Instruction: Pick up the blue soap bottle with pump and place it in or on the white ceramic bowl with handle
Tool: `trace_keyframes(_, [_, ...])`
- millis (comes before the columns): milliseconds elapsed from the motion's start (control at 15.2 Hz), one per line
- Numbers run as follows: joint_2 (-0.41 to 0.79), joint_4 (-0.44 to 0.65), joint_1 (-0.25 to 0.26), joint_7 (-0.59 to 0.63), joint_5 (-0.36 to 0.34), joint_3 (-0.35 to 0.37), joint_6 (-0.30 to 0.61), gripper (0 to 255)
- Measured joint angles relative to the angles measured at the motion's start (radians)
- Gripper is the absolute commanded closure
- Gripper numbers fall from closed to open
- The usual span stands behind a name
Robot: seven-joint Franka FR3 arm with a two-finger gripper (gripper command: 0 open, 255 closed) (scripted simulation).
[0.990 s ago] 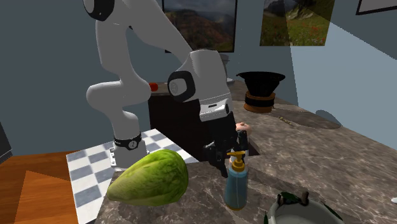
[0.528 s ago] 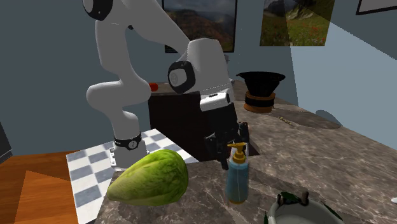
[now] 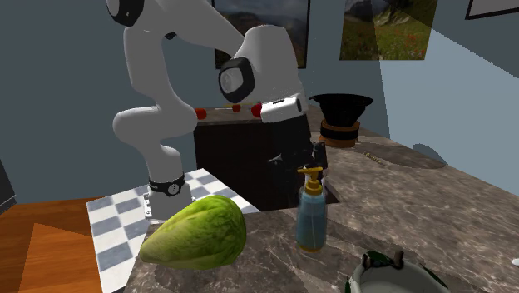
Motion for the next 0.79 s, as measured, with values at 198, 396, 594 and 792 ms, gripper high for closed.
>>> trace_keyframes(198, [-0.023, 0.020, 0.003, -0.007, 0.008, -0.006, -0.042, 255])
trace_keyframes(396, [-0.044, 0.044, 0.005, -0.010, 0.012, -0.009, -0.087, 255])
trace_keyframes(594, [-0.059, 0.074, 0.006, -0.011, 0.014, -0.012, -0.132, 255])
trace_keyframes(792, [-0.080, 0.094, 0.007, -0.016, 0.019, -0.018, -0.173, 255])
